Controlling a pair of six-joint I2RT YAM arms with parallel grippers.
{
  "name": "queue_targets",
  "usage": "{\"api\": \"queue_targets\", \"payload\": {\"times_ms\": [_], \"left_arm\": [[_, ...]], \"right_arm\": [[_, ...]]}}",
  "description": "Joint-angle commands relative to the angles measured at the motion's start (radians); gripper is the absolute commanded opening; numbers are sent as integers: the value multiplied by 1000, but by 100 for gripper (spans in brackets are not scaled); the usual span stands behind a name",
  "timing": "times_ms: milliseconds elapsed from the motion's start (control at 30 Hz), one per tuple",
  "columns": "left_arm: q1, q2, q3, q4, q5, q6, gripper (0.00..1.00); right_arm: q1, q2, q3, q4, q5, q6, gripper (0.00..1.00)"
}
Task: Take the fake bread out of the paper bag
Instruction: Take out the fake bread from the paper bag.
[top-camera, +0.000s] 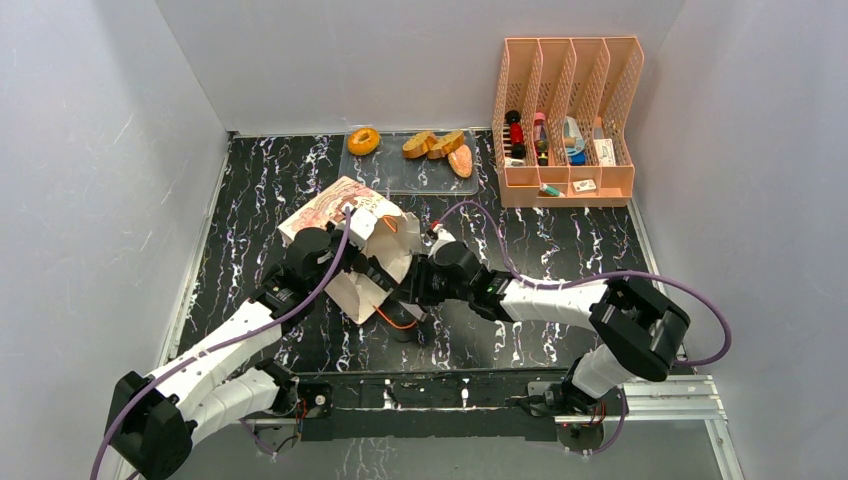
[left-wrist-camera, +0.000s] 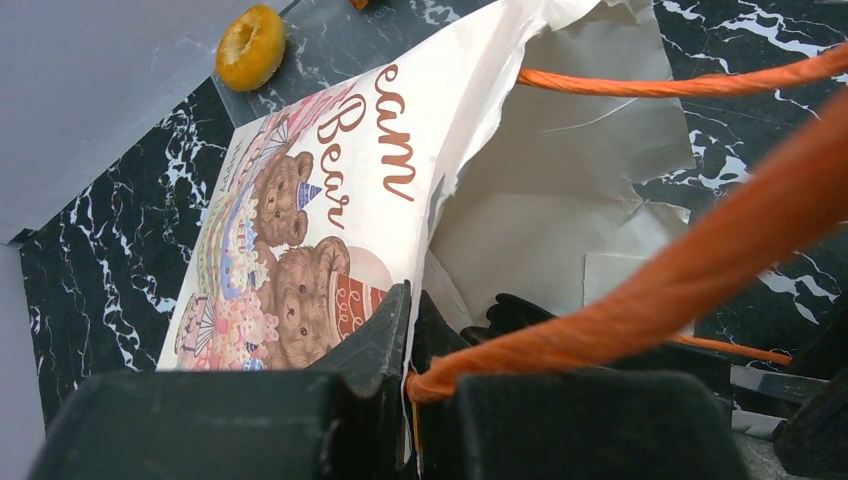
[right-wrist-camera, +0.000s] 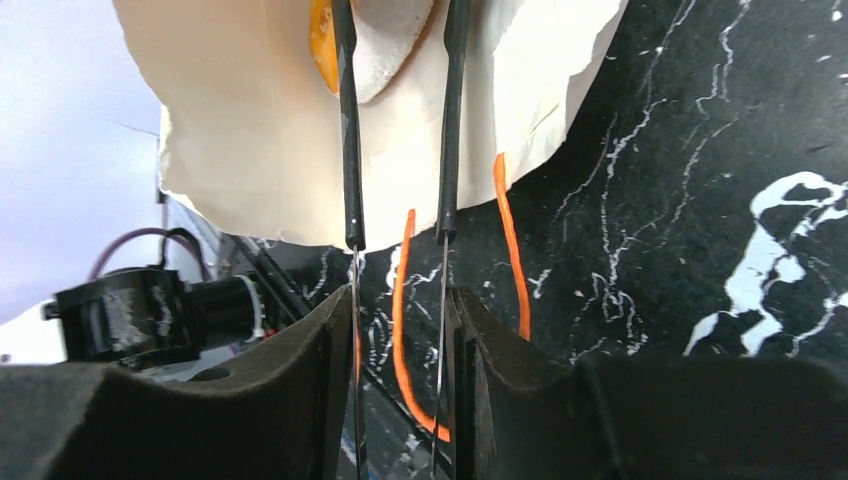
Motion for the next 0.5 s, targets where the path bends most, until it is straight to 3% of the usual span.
{"api": "queue_targets", "payload": {"times_ms": [0,467], "left_arm": [[-3,-28,3,34,23,-9,0],[-2,-17,13,32,36,-9,0]], "right_arm": [[-24,11,-5,161,-79,92,33],[-76,75,-50,250,-233,277,36]]}}
